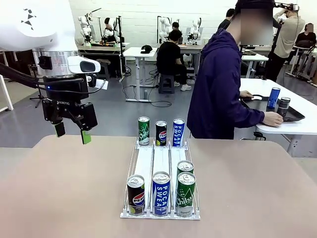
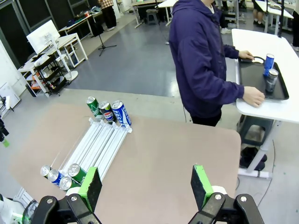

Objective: Retrieve and hand over the desired beverage to the person.
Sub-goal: Place the picked can on the Handle tray extended by the person.

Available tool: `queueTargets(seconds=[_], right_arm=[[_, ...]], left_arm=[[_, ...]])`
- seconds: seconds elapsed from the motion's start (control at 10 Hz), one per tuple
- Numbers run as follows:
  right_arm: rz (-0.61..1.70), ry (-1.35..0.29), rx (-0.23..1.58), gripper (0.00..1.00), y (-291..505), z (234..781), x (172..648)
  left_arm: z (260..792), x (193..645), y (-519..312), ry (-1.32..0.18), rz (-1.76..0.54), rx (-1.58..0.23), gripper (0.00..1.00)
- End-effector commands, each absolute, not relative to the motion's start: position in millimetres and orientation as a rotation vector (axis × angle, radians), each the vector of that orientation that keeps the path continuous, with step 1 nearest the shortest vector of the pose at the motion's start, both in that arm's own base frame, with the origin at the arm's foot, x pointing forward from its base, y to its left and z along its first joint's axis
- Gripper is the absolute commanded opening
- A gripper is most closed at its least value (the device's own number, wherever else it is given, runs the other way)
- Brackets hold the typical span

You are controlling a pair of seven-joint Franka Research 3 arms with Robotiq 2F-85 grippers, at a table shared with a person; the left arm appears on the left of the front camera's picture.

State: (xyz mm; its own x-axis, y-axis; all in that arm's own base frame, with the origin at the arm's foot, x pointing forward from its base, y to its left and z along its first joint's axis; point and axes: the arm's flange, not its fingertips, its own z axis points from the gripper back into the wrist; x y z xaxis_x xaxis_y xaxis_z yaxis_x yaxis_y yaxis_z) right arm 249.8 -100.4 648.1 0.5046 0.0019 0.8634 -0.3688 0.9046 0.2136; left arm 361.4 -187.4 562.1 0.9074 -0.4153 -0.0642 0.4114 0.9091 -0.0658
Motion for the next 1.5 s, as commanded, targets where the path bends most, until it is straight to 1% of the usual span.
queueTargets(seconds=[0.0,0.5,0.6,0.7,0.8,1.0,1.2,1.4], right_arm=[[0.24,-1.024,0.417,1.0,-99.3,646.8,252.0],[0.24,-1.024,0.417,1.0,-99.3,646.8,252.0],[0.24,-1.024,0.417,1.0,-99.3,646.8,252.0],[0.24,-1.024,0.417,1.0,-99.3,646.8,252.0],[0.24,-1.024,0.417,1.0,-99.3,646.8,252.0],[0.24,-1.024,0.417,1.0,-99.3,646.8,252.0],[0.24,-1.024,0.417,1.0,-99.3,646.8,252.0],[0.24,-1.024,0.417,1.0,-99.3,646.8,252.0]], left_arm=[[558.9,358.0,-194.8,0.087,-0.334,-0.018,1.0],[560.3,358.2,-193.7,0.086,-0.344,-0.035,1.0],[575.7,353.5,-185.4,-0.02,-0.515,-0.165,1.0],[593.4,349.4,-170.6,-0.144,-0.656,-0.245,1.0],[610.8,344.9,-151.4,-0.242,-0.739,-0.338,1.0],[633.6,347.5,-116.9,-0.357,-0.747,-0.453,1.0],[645.1,353.1,-71.9,-0.429,-0.7,-0.548,1.0],[643.5,366.4,-32.7,-0.353,-0.705,-0.681,1.0]])
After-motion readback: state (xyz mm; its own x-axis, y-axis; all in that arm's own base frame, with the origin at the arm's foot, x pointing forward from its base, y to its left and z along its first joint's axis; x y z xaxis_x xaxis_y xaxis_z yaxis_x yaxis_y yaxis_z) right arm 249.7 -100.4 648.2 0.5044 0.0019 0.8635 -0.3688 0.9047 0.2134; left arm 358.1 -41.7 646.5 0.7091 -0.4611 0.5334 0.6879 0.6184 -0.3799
